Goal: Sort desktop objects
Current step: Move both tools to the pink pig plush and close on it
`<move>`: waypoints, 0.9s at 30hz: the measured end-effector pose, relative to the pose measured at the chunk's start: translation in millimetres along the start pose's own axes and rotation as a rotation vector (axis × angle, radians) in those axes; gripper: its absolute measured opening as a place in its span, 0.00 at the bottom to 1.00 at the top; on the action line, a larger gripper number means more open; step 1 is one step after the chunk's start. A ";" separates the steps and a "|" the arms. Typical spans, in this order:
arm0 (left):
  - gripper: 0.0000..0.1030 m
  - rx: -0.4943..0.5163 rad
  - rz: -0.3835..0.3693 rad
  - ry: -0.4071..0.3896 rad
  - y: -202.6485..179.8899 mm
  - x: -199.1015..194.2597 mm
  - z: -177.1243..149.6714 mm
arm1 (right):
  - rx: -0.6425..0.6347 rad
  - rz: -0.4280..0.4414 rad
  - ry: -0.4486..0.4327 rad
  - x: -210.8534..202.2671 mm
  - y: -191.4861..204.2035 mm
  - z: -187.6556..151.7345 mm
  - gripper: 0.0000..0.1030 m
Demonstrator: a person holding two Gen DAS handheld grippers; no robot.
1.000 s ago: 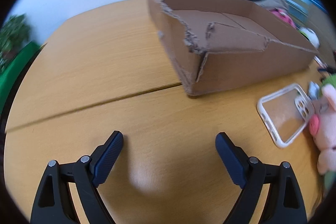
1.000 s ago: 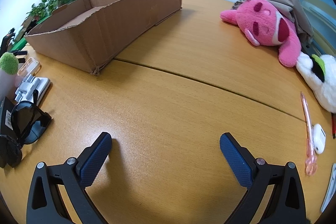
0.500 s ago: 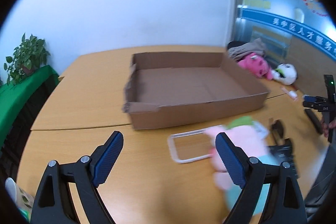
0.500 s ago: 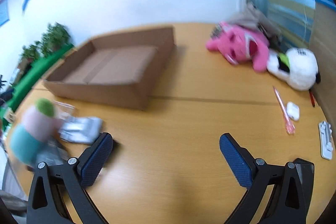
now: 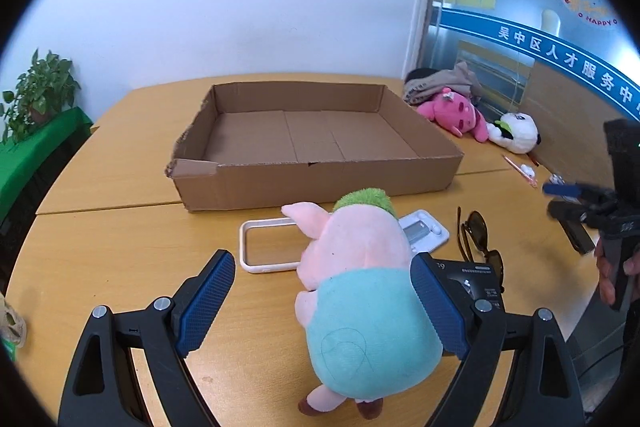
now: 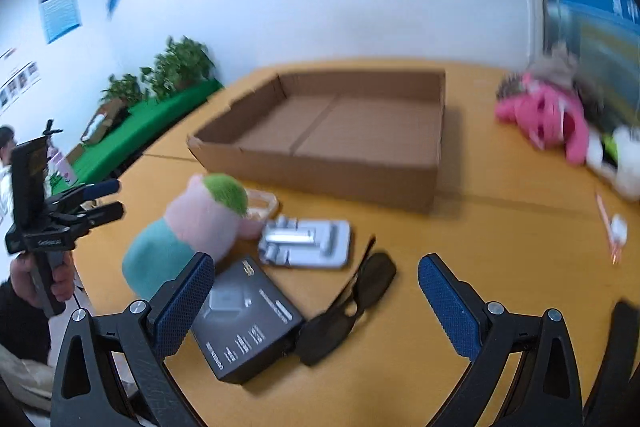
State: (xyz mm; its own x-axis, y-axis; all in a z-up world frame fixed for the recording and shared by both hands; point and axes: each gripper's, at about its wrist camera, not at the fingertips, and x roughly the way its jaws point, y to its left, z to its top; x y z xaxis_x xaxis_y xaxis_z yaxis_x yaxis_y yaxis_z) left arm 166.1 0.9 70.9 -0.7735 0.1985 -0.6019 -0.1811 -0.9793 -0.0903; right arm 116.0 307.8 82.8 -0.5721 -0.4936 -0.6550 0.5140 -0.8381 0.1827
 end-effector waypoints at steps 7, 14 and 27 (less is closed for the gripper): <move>0.87 -0.055 -0.025 -0.025 3.1 -4.3 -5.8 | 0.005 -0.024 0.021 11.2 7.4 -9.5 1.00; 0.87 -0.099 -0.040 -0.021 5.7 -7.4 -10.1 | 0.025 0.049 -0.013 1.7 18.2 -12.5 1.00; 0.87 -0.081 -0.092 0.039 -7.4 2.7 -17.3 | 0.052 0.078 -0.019 10.0 20.8 -16.2 0.98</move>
State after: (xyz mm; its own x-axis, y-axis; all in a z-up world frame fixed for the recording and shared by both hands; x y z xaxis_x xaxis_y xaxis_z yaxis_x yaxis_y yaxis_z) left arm 175.9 8.0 56.3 -0.7313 0.2879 -0.6184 -0.1993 -0.9572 -0.2099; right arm 131.4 289.2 68.2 -0.5440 -0.5620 -0.6231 0.5239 -0.8075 0.2709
